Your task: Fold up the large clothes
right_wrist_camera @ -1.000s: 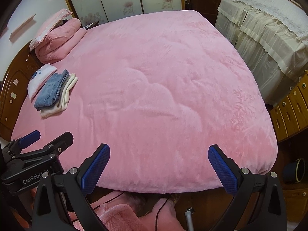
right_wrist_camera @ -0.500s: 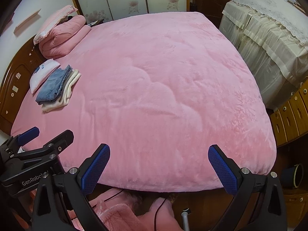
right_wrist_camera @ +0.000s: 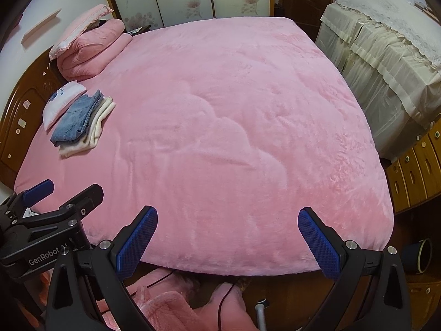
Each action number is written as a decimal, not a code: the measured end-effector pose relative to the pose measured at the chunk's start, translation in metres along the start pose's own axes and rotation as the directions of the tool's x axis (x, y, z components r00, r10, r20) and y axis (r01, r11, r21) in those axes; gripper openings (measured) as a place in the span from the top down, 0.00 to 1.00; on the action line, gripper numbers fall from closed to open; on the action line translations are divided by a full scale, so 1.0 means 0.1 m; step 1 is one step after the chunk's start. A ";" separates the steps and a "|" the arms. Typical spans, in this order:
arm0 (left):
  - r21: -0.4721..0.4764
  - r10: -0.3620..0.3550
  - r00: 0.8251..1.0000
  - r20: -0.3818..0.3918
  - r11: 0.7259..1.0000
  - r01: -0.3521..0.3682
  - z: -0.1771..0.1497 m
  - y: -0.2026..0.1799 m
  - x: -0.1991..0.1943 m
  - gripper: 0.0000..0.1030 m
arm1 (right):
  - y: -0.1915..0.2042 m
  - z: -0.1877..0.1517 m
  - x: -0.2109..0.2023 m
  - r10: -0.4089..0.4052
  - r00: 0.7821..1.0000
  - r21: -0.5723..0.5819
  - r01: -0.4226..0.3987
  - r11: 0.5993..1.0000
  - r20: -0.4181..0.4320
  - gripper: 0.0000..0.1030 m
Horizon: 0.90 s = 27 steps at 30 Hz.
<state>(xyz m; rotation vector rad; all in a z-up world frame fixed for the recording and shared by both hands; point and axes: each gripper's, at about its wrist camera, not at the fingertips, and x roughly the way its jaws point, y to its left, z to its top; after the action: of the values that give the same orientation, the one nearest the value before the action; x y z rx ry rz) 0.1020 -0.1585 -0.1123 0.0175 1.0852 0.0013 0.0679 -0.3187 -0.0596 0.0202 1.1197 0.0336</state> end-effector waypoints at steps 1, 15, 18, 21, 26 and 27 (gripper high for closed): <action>0.000 0.000 1.000 0.000 1.000 0.000 0.00 0.00 0.00 0.00 | -0.01 0.01 0.01 0.002 1.000 -0.001 -0.002 1.000 -0.003 0.00; -0.029 0.023 1.000 -0.018 0.999 -0.023 0.02 -0.12 0.02 0.00 | -0.11 0.09 0.08 0.010 1.000 -0.021 -0.011 1.000 -0.016 0.00; -0.031 0.025 1.000 -0.019 0.999 -0.025 0.02 -0.13 0.02 0.00 | -0.15 0.11 0.10 0.013 1.000 -0.027 -0.013 1.000 -0.019 0.00; -0.033 0.026 0.999 -0.023 0.999 -0.027 0.02 -0.14 0.04 0.00 | -0.15 0.11 0.11 0.013 1.000 -0.025 -0.013 1.000 -0.021 0.00; -0.036 0.031 0.999 -0.027 0.999 -0.032 0.04 -0.17 0.07 0.00 | -0.24 0.20 0.19 0.018 0.999 -0.040 -0.020 0.999 -0.036 0.00; -0.035 0.032 0.999 -0.026 0.999 -0.033 0.04 -0.17 0.07 0.00 | -0.25 0.21 0.20 0.019 0.999 -0.041 -0.021 0.999 -0.037 0.00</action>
<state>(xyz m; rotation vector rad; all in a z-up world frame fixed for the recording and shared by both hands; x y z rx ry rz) 0.1092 -0.1759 -0.1172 0.0031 1.1104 0.0506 0.0962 -0.3433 -0.0695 -0.0066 1.1547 0.0755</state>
